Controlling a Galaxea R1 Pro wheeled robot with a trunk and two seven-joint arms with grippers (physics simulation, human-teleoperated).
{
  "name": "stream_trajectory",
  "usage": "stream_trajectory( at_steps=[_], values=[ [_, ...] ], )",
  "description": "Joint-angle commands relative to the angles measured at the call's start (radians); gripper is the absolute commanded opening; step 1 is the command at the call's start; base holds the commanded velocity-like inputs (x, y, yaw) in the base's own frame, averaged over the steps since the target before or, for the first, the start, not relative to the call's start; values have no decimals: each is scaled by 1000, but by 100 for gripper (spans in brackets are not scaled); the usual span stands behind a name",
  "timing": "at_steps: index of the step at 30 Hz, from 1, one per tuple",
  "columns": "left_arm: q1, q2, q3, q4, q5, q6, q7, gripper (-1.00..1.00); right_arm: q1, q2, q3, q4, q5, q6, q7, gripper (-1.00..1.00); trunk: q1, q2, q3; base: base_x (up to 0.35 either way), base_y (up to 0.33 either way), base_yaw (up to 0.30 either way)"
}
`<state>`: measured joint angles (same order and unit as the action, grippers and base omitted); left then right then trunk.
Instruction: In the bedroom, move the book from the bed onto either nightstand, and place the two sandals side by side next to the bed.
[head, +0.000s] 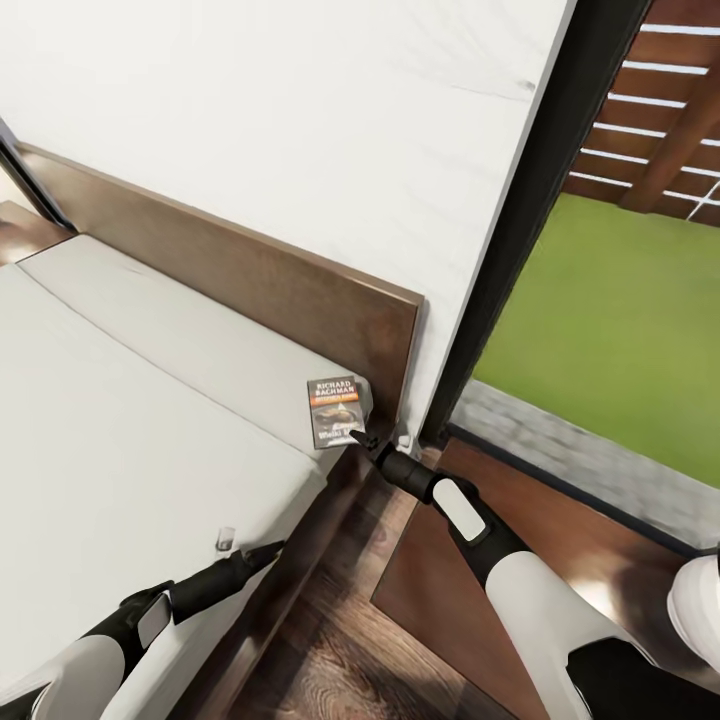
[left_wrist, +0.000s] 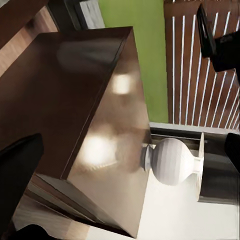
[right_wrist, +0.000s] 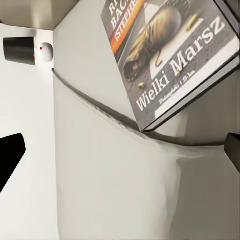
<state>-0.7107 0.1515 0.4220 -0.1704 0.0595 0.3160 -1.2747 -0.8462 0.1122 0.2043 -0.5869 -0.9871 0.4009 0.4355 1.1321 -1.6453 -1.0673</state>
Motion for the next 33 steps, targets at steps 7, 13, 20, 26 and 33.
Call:
stream_trajectory(
  at_steps=[7,13,20,26,33],
  values=[
    [0,0,-1,0,5,6,285,100,-1,0,1,-1,-7,4,0,100,27,-50,-23,0,0,0],
    [0,0,0,0,5,6,284,100,-1,0,1,-1,-7,3,0,100,31,-57,-26,0,0,0],
    [0,0,0,0,5,6,284,100,-1,0,1,1,-7,3,0,100,31,-57,-26,0,0,0],
    [-1,0,-1,0,5,6,284,100,1,0,1,1,-7,3,0,100,31,-57,-26,0,0,0],
    [1,6,-27,-15,30,37,-98,100,13,2,-14,16,11,-6,-3,100,31,-56,-26,0,0,0]
  ],
)
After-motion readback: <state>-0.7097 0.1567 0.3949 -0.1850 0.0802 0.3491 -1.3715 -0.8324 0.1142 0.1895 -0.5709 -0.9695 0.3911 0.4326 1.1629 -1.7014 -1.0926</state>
